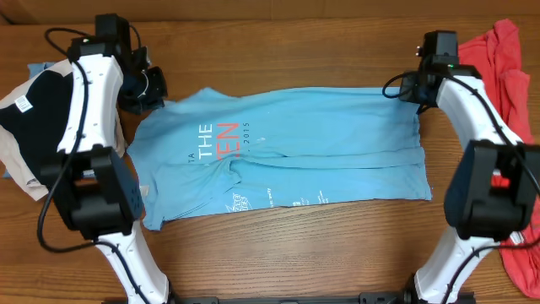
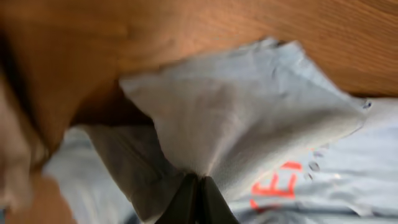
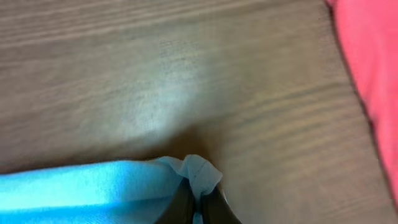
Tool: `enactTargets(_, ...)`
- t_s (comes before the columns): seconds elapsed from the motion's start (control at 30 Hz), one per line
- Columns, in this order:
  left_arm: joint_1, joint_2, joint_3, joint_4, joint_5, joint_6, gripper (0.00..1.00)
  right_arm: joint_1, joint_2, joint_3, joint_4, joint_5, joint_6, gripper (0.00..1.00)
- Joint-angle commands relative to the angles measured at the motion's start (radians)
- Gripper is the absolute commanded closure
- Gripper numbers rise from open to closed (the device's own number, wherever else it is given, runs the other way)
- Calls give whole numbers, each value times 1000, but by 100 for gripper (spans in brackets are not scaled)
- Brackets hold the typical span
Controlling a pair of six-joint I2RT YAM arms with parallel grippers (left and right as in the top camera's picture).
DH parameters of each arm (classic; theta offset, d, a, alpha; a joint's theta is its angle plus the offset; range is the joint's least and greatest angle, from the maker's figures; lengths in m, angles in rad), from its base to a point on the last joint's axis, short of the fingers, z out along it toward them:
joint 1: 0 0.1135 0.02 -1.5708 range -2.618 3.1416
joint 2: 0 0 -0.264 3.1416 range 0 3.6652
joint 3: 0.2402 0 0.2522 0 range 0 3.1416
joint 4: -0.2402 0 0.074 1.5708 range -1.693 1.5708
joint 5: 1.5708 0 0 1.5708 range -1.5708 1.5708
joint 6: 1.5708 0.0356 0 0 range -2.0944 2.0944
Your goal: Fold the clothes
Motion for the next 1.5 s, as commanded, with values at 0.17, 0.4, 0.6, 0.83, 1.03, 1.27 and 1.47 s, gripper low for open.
enactTargets(0.17,6,-113,17,-166,-83,-52,96,-9,-107,20,-263,15,4,96)
enactTargets(0.4,9,-121,16,-322,-86,-10,96,-9,-107,19,-470,5,4,96)
enactTargets(0.6,8,-121,16,-397,-137,11,96,-9,-107,19,-536,6,8,96)
enactTargets(0.83,8,-121,-27,-445,-175,10,96,-41,-107,19,-583,33,73,96)
enactTargets(1.03,4,-121,-150,-419,-159,-1,96,-101,-107,18,-618,0,109,96)
enactTargets(1.27,3,-121,-282,-367,-141,0,96,-115,-106,16,-620,-59,109,92)
enactTargets(1.47,6,-121,-296,-359,-142,4,96,-120,-102,12,-620,-54,110,91)
